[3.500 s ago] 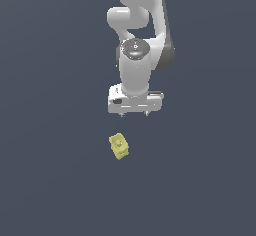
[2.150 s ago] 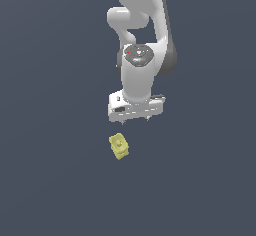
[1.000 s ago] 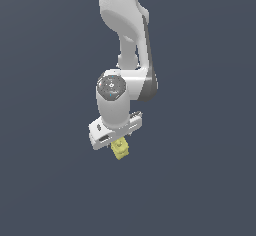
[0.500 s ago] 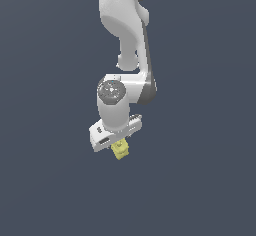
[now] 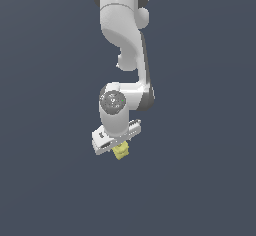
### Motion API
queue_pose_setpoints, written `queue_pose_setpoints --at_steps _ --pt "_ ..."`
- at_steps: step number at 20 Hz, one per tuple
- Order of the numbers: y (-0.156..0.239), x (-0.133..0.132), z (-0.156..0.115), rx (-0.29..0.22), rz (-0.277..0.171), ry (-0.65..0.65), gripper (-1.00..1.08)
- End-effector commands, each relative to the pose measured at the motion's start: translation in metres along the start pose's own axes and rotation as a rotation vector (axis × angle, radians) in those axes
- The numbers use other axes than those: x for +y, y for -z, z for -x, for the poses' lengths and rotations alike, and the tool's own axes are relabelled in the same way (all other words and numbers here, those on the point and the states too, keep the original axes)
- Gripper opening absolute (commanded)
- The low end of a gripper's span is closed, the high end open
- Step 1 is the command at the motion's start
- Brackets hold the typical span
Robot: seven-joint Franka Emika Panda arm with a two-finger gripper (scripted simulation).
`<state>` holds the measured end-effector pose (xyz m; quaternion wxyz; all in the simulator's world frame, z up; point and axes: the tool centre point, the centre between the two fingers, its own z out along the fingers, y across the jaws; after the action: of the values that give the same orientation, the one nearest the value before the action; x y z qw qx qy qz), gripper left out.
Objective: Pick up the object and move it to a goal position.
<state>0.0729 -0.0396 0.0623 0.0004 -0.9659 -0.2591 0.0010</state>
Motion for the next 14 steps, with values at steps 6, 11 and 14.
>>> queue_pose_setpoints --at_steps 6,11,14 --pt "0.0006 0.0006 -0.0011 0.002 0.001 0.0 -1.0" --pt "0.0006 0.0006 -0.0011 0.002 0.001 0.0 -1.0" --pt "0.0008 0.0004 -0.0005 0.002 0.001 0.0 -1.0"
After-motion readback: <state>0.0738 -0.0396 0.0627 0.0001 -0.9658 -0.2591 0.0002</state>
